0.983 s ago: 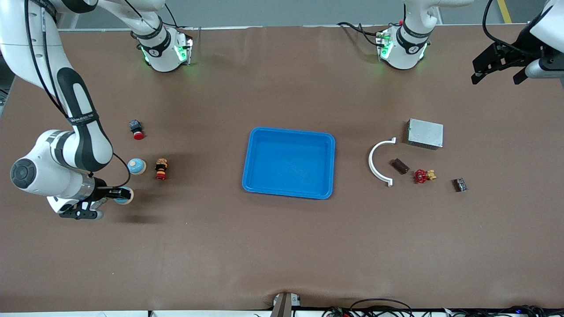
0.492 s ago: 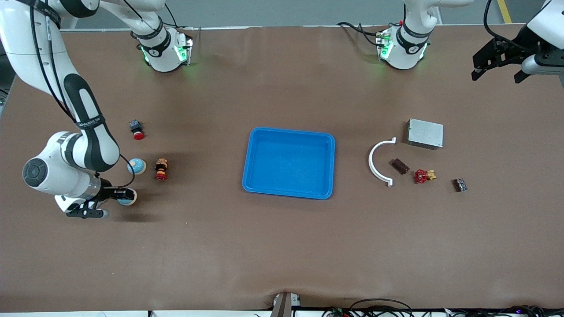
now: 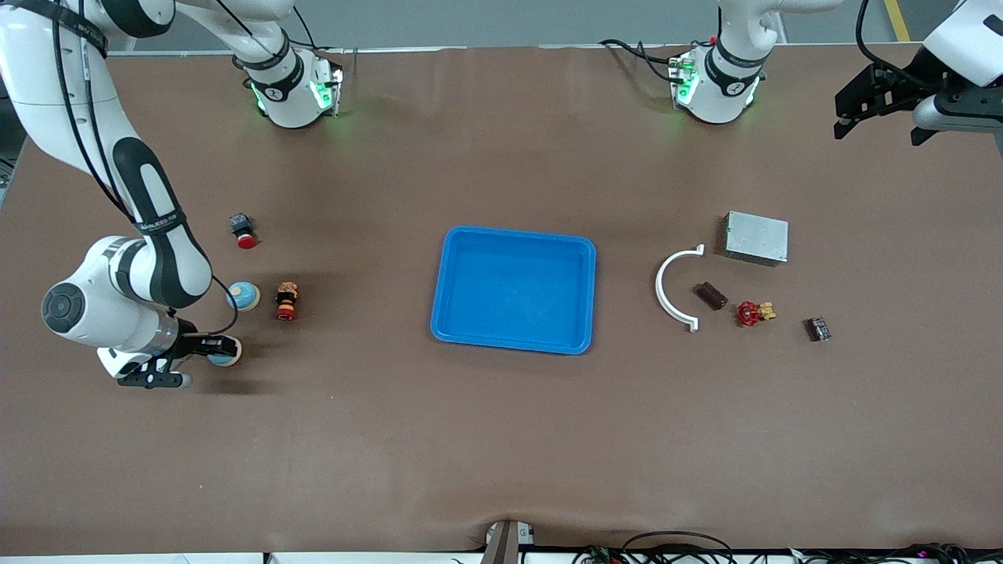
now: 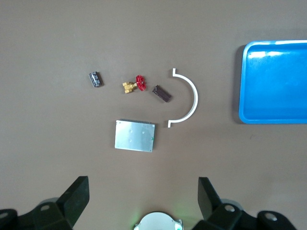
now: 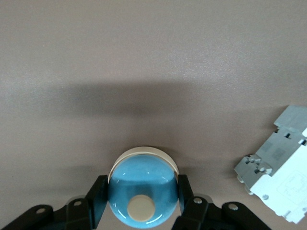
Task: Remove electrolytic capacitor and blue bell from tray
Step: 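Lower the second bell beside the first bell and open the right gripper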
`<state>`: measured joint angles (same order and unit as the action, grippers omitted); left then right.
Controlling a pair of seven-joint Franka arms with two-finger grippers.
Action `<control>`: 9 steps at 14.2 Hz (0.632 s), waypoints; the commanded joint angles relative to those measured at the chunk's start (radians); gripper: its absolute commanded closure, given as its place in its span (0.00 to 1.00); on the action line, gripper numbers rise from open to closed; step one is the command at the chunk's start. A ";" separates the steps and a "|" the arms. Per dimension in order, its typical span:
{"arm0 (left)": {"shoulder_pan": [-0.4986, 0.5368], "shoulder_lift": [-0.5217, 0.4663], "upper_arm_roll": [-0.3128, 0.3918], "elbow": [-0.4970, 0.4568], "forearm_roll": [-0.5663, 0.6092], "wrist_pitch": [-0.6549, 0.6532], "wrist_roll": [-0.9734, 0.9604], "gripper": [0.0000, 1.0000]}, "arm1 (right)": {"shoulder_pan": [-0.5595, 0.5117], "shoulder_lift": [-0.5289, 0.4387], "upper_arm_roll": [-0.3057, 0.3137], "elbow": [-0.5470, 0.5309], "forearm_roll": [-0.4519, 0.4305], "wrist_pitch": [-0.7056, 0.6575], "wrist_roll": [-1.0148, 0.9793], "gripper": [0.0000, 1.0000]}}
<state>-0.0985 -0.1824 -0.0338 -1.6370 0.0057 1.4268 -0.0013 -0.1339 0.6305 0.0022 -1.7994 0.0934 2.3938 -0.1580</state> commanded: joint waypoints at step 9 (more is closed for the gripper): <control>0.006 -0.011 -0.006 0.012 0.022 -0.029 0.009 0.00 | -0.018 0.002 0.019 -0.032 0.009 0.065 -0.018 0.00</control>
<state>-0.0970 -0.1828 -0.0337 -1.6327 0.0064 1.4141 -0.0013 -0.1339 0.6342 0.0045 -1.8186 0.0934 2.4410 -0.1590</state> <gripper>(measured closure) 0.000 0.220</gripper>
